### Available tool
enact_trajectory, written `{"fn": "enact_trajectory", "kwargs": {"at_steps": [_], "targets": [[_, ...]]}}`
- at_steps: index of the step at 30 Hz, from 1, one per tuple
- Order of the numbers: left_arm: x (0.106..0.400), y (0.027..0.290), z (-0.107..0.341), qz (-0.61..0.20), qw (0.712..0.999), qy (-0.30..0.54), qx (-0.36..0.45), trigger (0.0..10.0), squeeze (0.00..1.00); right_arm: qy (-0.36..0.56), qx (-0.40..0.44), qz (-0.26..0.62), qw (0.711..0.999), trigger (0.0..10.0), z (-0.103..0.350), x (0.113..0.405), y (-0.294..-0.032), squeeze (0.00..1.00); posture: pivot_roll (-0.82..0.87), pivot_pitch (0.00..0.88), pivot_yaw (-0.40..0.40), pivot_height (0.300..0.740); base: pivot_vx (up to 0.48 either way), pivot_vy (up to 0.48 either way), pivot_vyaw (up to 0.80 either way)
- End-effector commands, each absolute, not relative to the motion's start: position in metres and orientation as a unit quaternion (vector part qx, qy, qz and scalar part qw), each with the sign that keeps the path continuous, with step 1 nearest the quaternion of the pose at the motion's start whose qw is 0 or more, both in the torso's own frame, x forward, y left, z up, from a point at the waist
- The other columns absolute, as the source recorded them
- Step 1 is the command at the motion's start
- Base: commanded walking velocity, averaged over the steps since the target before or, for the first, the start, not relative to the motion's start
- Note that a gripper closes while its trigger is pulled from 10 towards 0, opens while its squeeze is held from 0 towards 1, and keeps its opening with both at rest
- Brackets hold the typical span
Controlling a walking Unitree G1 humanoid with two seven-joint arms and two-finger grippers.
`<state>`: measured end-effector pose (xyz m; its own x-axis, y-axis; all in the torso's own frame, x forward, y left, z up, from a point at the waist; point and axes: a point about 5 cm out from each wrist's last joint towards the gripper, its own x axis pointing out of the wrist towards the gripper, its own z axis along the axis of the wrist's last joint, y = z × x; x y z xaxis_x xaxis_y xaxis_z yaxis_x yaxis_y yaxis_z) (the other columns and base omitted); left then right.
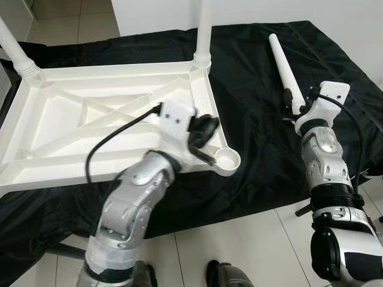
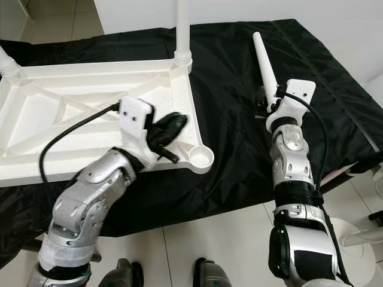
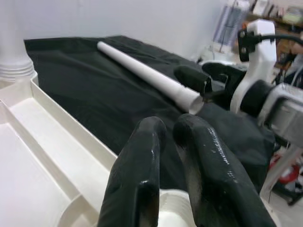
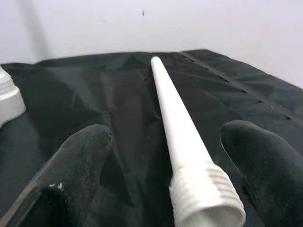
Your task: Building children table
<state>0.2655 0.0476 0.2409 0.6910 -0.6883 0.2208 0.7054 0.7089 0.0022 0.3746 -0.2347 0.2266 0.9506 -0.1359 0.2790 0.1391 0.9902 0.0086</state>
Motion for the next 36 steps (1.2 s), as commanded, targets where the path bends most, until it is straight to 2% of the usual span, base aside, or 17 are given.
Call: {"fn": "enact_trajectory", "kwargs": {"at_steps": [1, 2, 3, 16, 24, 36], "targets": [[0.259, 0.046, 0.242, -0.399, 0.911, -0.098, -0.028, 10.0, 0.00, -0.145, 0.009, -0.073, 0.987, 10.0, 0.225, 0.376, -0.240, 0.10, 0.03, 0.283, 0.039, 0.740, 0.000, 0.000, 0.00], [0.259, 0.046, 0.242, -0.399, 0.911, -0.098, -0.028, 10.0, 0.00, -0.145, 0.009, -0.073, 0.987, 10.0, 0.225, 0.376, -0.240, 0.10, 0.03, 0.283, 0.039, 0.740, 0.000, 0.000, 0.00], [0.257, 0.047, 0.242, -0.397, 0.912, -0.097, -0.027, 10.0, 0.00, -0.145, 0.017, -0.078, 0.986, 10.0, 0.224, 0.377, -0.242, 0.00, 0.05, 0.299, 0.049, 0.740, 0.000, 0.000, 0.00], [0.247, 0.056, 0.243, -0.376, 0.923, -0.082, -0.022, 10.0, 0.00, -0.124, 0.012, -0.111, 0.986, 10.0, 0.215, 0.384, -0.251, 0.00, 0.12, 0.344, 0.080, 0.740, 0.000, 0.000, 0.00], [0.245, 0.063, 0.243, -0.368, 0.927, -0.068, -0.014, 10.0, 0.00, -0.128, 0.008, -0.098, 0.987, 10.0, 0.218, 0.390, -0.243, 0.00, 0.17, 0.371, 0.117, 0.740, 0.000, 0.000, 0.00], [0.243, 0.064, 0.245, -0.359, 0.931, -0.061, -0.011, 10.0, 0.00, -0.125, -0.002, -0.083, 0.989, 10.0, 0.225, 0.397, -0.239, 0.00, 0.18, 0.372, 0.120, 0.740, 0.000, 0.000, 0.00]]}}
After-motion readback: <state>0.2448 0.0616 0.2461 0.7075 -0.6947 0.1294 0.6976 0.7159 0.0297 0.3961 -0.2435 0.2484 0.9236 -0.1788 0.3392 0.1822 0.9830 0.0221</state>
